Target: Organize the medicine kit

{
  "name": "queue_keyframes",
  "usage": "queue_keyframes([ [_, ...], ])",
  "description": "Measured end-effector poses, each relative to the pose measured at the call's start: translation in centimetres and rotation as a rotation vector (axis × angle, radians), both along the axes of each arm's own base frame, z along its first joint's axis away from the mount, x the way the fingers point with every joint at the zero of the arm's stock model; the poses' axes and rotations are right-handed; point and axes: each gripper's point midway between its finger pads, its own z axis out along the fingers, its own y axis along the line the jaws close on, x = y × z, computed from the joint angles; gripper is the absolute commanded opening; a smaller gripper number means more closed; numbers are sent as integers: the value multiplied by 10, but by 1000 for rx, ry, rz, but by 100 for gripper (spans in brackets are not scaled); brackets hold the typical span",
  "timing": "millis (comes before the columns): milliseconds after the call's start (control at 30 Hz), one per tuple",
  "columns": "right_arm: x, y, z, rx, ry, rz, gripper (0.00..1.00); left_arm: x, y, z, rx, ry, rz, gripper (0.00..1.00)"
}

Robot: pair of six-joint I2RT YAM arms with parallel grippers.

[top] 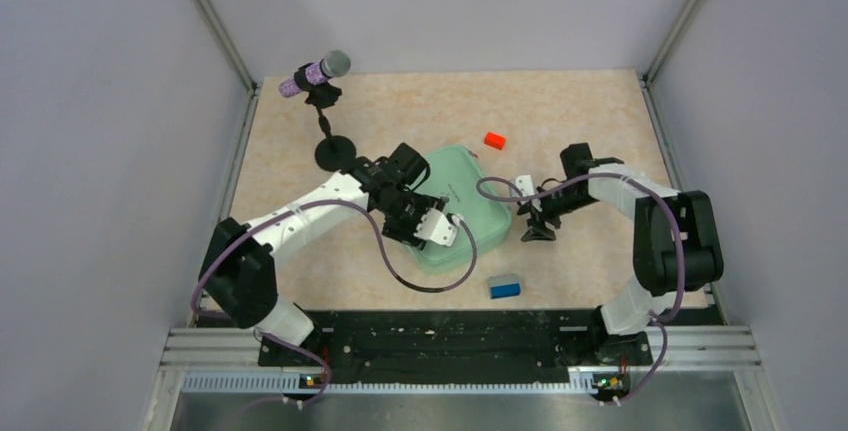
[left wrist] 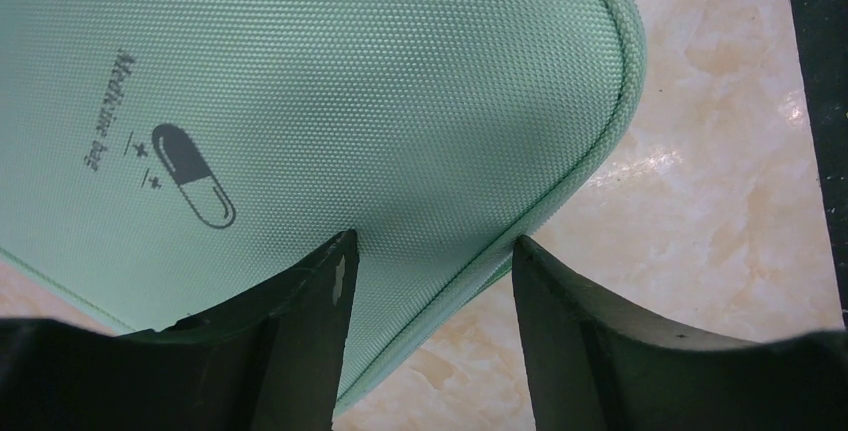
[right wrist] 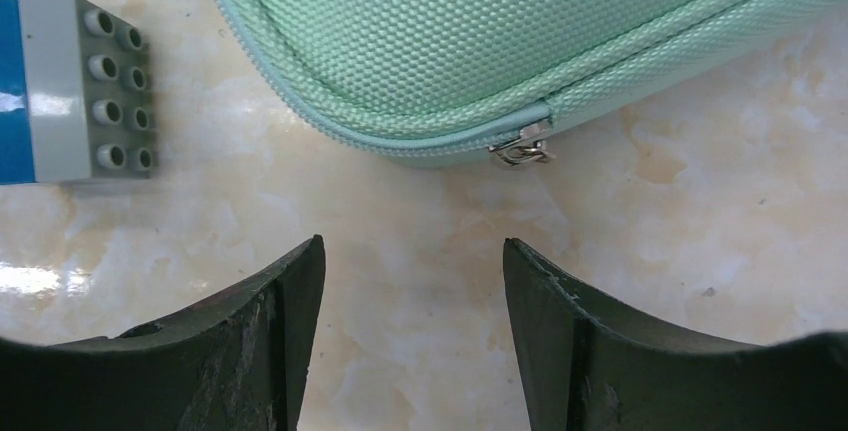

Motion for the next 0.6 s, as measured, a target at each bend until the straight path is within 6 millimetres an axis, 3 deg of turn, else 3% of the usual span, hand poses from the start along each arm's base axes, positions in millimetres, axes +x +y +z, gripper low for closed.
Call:
queue_keyframes([
  [167, 13, 3, -2, 15, -8, 12, 65, 1, 2, -7, 48, -16, -48, 61],
  [433, 45, 16, 16, 76, -52, 36, 64, 9, 8, -9, 93, -60, -54, 60],
  [600, 41, 22, 20, 95, -29, 82, 60, 13, 10, -8, 104, -79, -47, 59],
])
